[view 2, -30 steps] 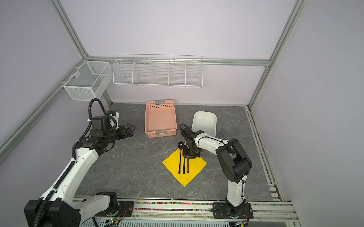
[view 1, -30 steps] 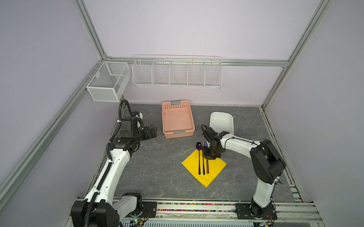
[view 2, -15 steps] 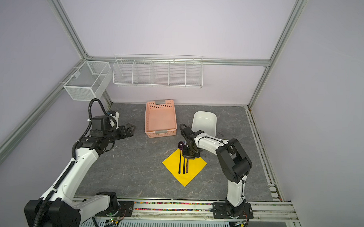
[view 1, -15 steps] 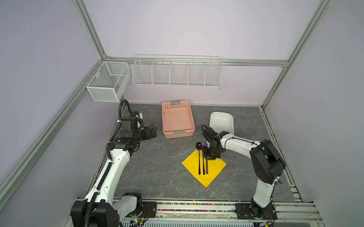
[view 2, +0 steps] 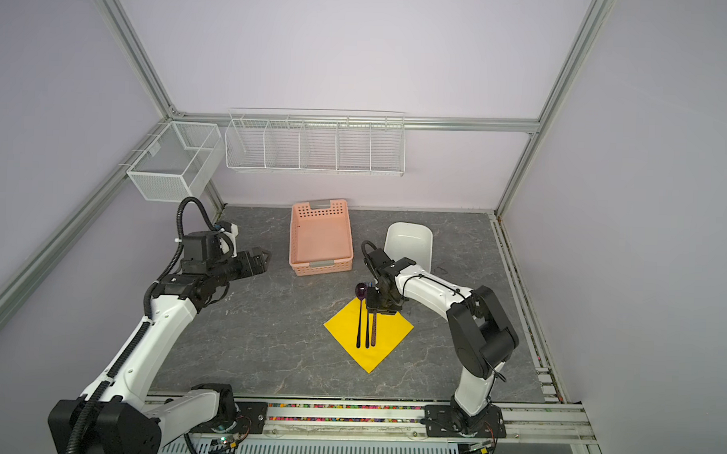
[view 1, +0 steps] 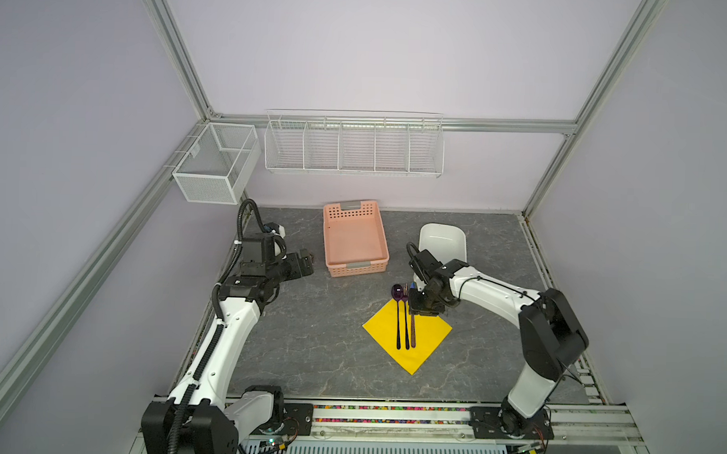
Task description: Place the utensils on the paper napkin and roll it up
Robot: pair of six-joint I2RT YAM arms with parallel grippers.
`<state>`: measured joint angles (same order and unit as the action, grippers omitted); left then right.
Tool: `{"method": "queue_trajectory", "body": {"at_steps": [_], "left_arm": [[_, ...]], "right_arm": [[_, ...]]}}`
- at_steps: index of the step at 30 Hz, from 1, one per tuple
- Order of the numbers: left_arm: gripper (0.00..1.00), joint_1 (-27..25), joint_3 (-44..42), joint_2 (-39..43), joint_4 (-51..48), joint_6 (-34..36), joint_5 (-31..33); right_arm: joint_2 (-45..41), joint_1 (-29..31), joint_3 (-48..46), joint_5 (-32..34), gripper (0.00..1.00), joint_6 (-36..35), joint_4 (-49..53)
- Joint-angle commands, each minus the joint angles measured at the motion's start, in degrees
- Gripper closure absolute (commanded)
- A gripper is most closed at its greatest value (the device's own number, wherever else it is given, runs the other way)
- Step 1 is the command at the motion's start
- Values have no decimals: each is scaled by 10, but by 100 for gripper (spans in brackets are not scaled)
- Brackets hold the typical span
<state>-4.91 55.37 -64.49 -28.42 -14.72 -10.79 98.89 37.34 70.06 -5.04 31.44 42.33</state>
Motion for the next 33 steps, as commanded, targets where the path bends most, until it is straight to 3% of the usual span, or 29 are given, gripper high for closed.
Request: {"method": "queue_trajectory", "body": {"at_steps": [1,9,12,16,25,33], "left_arm": [[4,-16,5,-2,2,4,-14],[8,-75,27,-19,-1,-41,-61],[8,-111,19,-25,16,-66,-68],[9,-157,-6,-36,46,-115,-75],[11,-255,-51,-74,111,-174,-56],[12,-284,-67,-101,138,-190,-50]], "right_arm": [[-49,4,-16,-13,54,-116,22],[-139,23,-48,-69,43,-375,31],[-157,52,-76,-53,41,-458,38],[-203,137,-152,-8,39,-559,-4],[-241,267,-272,77,36,-578,-77],[-194,345,-317,213,32,-560,-179]]}}
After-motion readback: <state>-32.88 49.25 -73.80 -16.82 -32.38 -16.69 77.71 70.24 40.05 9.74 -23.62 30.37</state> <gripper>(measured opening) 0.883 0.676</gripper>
